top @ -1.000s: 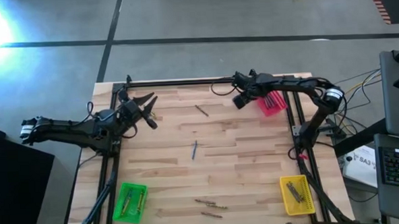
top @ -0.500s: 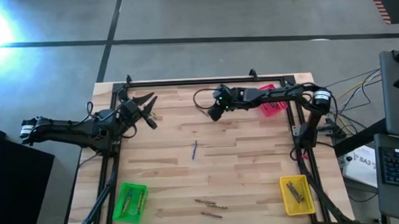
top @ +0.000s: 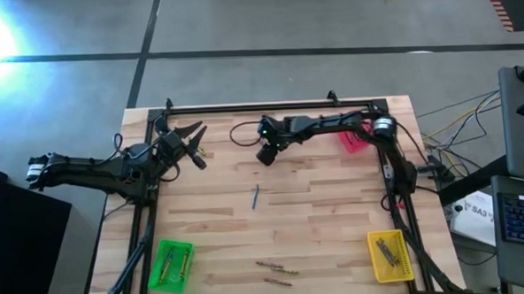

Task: Sort crayons
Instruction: Put the brown crayon into the yellow bin

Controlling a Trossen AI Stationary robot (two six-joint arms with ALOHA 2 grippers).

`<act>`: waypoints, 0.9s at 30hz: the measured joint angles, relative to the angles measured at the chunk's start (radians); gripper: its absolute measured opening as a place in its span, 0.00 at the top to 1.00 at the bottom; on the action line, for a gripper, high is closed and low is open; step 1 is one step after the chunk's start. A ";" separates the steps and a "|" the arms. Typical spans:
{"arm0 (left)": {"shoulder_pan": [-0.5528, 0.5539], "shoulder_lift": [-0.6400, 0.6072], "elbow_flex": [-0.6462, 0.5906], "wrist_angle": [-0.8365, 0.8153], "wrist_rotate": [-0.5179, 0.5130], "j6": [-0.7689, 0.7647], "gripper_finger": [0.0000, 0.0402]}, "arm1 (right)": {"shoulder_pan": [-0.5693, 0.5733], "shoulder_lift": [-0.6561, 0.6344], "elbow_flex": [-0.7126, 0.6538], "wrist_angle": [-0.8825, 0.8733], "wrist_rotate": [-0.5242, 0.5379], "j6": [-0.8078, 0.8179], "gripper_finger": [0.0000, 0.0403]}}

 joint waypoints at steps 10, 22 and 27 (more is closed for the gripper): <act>0.000 0.000 0.000 0.000 0.000 0.007 0.84 | 0.007 0.098 0.137 -0.216 0.006 -0.031 0.87; 0.000 0.008 0.000 0.005 0.000 -0.007 0.84 | 0.128 -0.062 0.126 -0.436 0.010 0.029 0.98; 0.000 0.032 0.000 0.017 0.000 -0.012 0.84 | 0.257 -0.152 0.122 -0.577 0.035 0.131 0.98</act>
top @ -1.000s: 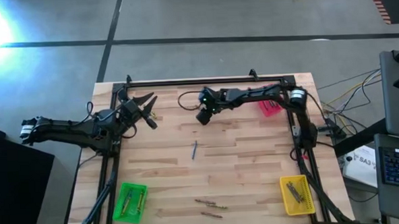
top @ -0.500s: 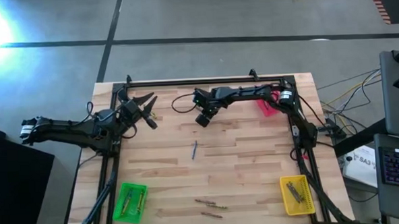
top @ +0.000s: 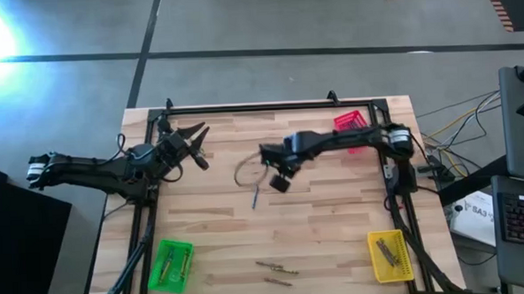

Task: Sort crayons
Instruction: Put the brown crayon into the yellow bin

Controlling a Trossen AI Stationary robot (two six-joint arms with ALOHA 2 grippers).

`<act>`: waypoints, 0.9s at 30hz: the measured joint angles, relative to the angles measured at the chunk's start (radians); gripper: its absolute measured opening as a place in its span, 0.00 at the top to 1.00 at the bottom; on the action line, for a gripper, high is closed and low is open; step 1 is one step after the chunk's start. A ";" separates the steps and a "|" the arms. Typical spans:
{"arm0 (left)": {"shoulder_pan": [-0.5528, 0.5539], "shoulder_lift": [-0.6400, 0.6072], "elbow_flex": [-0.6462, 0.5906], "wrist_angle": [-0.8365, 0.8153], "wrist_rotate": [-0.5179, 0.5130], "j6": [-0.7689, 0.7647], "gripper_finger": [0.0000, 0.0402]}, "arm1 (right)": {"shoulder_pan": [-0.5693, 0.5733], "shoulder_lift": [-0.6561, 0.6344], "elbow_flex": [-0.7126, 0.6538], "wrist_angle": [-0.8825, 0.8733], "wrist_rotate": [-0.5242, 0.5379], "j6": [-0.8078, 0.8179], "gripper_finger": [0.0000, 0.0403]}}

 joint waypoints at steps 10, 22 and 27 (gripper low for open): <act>0.000 0.015 0.018 0.033 0.000 0.020 0.84 | 0.245 -0.172 0.000 -0.224 0.019 0.259 0.98; 0.000 0.124 0.114 0.030 0.001 0.015 0.84 | 0.463 -0.307 0.000 -0.474 0.027 0.602 0.98; 0.000 0.210 0.172 0.025 0.000 0.015 0.84 | 0.552 -0.314 0.000 -0.539 0.026 0.774 0.98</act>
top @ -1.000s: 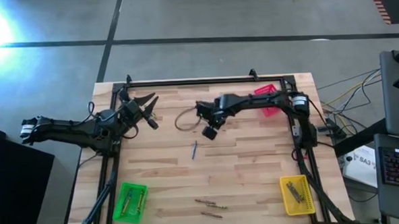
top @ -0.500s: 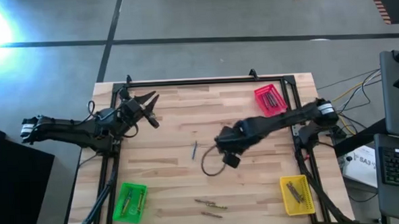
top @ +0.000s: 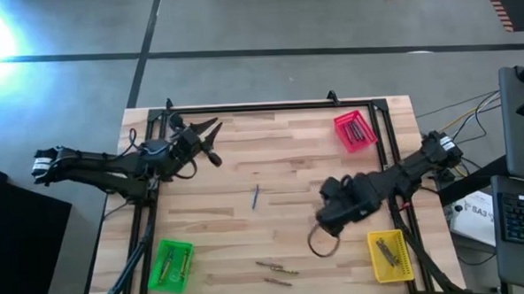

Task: Sort crayons
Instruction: Put the brown crayon into the yellow bin

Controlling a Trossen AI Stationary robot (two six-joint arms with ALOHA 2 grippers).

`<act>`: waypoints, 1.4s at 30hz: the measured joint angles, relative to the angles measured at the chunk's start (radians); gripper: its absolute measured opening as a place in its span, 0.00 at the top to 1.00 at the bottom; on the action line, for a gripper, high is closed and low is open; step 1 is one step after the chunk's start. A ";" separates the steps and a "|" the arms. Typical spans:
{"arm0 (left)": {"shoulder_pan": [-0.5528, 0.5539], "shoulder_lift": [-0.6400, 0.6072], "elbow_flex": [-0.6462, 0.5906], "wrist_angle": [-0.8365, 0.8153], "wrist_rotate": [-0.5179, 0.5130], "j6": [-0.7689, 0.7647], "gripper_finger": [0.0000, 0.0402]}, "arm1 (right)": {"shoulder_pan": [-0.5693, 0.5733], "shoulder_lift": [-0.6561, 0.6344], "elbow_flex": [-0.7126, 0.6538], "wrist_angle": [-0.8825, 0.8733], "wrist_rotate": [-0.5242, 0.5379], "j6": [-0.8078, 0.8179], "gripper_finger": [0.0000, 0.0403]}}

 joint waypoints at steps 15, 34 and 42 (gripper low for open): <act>-0.017 0.302 0.236 -0.172 0.205 -0.083 0.84 | 0.176 0.001 -0.004 -0.012 -0.006 0.294 0.98; -0.023 0.076 0.022 -0.251 0.480 -0.310 0.90 | 0.224 -0.025 -0.212 -0.011 -0.218 0.388 0.98; -0.033 0.087 0.025 -0.410 0.480 -0.426 0.90 | 0.254 -0.111 -0.356 0.065 -0.365 0.492 0.98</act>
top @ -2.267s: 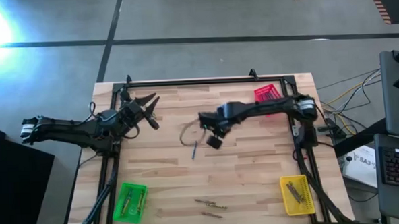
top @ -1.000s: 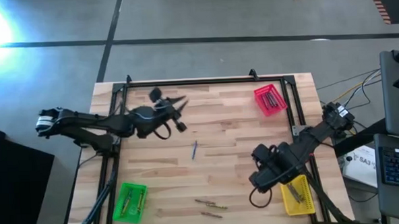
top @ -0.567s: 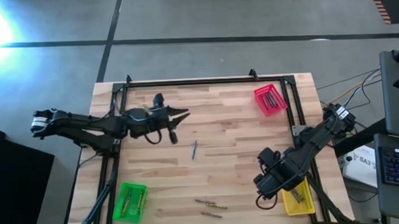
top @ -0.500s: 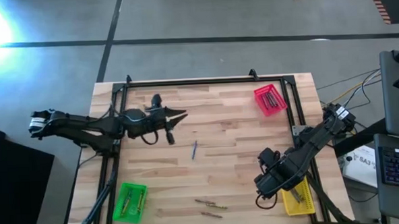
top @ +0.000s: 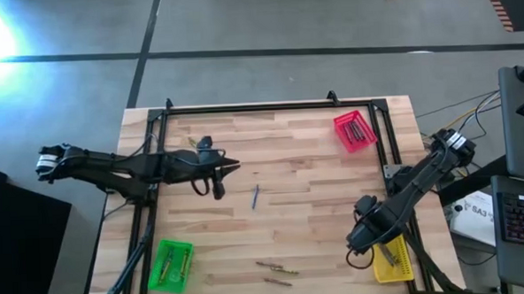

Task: Sort crayons
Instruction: Put the brown crayon into the yellow bin, then put the green crayon into the yellow bin

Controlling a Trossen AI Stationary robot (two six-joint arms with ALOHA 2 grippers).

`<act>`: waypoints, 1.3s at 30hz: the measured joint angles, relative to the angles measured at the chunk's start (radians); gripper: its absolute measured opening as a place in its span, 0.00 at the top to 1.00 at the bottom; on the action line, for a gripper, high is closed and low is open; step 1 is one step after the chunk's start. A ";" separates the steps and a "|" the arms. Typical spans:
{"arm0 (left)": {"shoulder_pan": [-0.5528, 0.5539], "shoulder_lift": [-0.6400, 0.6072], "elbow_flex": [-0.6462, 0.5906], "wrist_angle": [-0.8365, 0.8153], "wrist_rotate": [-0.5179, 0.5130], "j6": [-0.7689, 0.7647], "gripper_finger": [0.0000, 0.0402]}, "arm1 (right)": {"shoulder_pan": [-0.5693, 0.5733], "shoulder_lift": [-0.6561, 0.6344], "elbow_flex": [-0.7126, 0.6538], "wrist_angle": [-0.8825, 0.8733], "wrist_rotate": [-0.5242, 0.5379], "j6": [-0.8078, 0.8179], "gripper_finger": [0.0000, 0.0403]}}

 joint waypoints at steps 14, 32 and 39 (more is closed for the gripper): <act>-0.103 0.000 0.000 -0.083 -0.001 -0.094 0.90 | 0.236 0.039 -0.086 0.250 -0.211 0.244 0.98; -0.218 0.001 -0.121 0.061 -0.033 -0.128 0.90 | 0.252 0.054 -0.003 0.283 0.152 0.089 0.60; -0.355 0.052 -0.290 0.283 0.077 -0.194 0.90 | 0.215 0.064 -0.008 0.385 0.728 -0.154 0.60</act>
